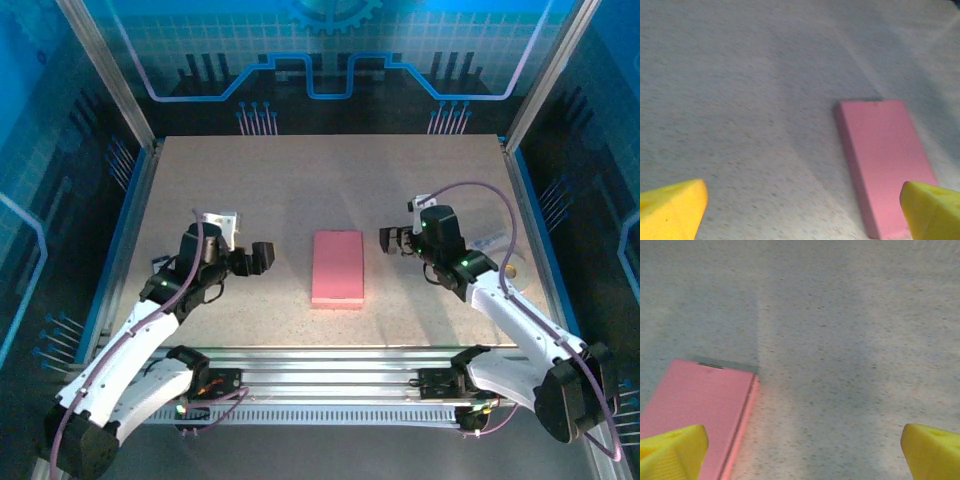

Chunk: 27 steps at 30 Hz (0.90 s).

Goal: Fold the paper box

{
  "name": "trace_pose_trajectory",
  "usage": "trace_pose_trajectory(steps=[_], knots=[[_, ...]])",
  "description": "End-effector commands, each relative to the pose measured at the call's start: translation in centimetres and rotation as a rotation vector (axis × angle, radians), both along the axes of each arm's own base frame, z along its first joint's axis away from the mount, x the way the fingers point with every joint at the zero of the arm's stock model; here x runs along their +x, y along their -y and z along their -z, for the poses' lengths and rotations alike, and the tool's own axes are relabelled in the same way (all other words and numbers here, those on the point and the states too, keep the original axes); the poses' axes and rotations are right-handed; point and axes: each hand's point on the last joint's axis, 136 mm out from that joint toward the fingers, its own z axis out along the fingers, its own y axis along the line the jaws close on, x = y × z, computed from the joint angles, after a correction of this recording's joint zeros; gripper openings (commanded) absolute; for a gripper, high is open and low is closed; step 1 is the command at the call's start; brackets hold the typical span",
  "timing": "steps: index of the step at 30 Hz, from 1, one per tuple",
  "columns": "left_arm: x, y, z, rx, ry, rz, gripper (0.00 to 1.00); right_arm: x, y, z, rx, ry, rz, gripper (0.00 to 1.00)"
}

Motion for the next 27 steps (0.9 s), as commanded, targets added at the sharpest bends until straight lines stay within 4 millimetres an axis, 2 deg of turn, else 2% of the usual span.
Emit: trace_pose_trajectory(steps=[1, 8, 13, 17, 22, 27], knots=[[2.3, -3.1, 0.0, 0.128, 0.08, -0.113, 0.99, 0.9, 2.6, -0.4, -0.098, 0.078, 0.075, 1.0], [4.3, -6.6, 1.2, 0.23, 0.171, -0.19, 0.99, 1.9, 5.9, 0.9, -0.124, 0.126, 0.163, 1.0], [5.1, -8.7, 3.4, 0.188, 0.259, -0.219, 0.99, 2.6, 8.3, 3.1, -0.116, 0.141, 0.221, 1.0], [6.1, -9.3, 4.3, 0.144, 0.3, -0.212, 0.99, 3.7, 8.8, 4.2, -0.119, 0.188, 0.204, 1.0], [7.5, -8.8, 4.5, 0.146, 0.367, -0.152, 0.99, 5.2, 8.7, 5.2, -0.129, 0.245, 0.185, 1.0], [8.7, -8.3, 6.0, 0.135, 0.388, -0.126, 0.99, 6.9, 8.2, 4.9, -0.156, 0.288, 0.151, 1.0]])
